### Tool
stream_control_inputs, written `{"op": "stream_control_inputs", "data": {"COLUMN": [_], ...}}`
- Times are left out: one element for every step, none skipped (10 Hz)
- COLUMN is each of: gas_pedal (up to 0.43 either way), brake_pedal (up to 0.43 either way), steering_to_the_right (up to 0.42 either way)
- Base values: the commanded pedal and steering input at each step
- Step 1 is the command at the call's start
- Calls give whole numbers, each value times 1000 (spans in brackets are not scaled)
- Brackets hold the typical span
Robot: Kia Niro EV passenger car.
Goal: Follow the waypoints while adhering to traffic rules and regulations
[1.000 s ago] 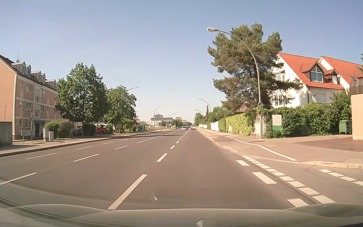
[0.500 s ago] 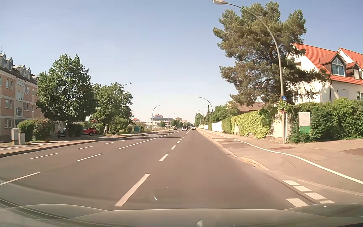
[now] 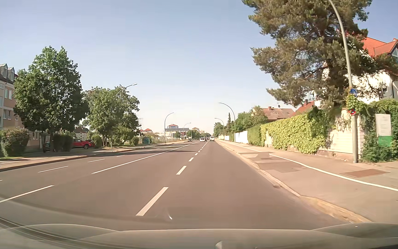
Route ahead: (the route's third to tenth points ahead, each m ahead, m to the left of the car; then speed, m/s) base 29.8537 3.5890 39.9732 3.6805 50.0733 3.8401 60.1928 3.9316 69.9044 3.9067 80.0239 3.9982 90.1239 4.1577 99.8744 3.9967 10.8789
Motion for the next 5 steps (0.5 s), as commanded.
{"op": "stream_control_inputs", "data": {"gas_pedal": [98,130,138,138,138], "brake_pedal": [0,0,0,0,0], "steering_to_the_right": [-4,-4,-4,-4,-3]}}
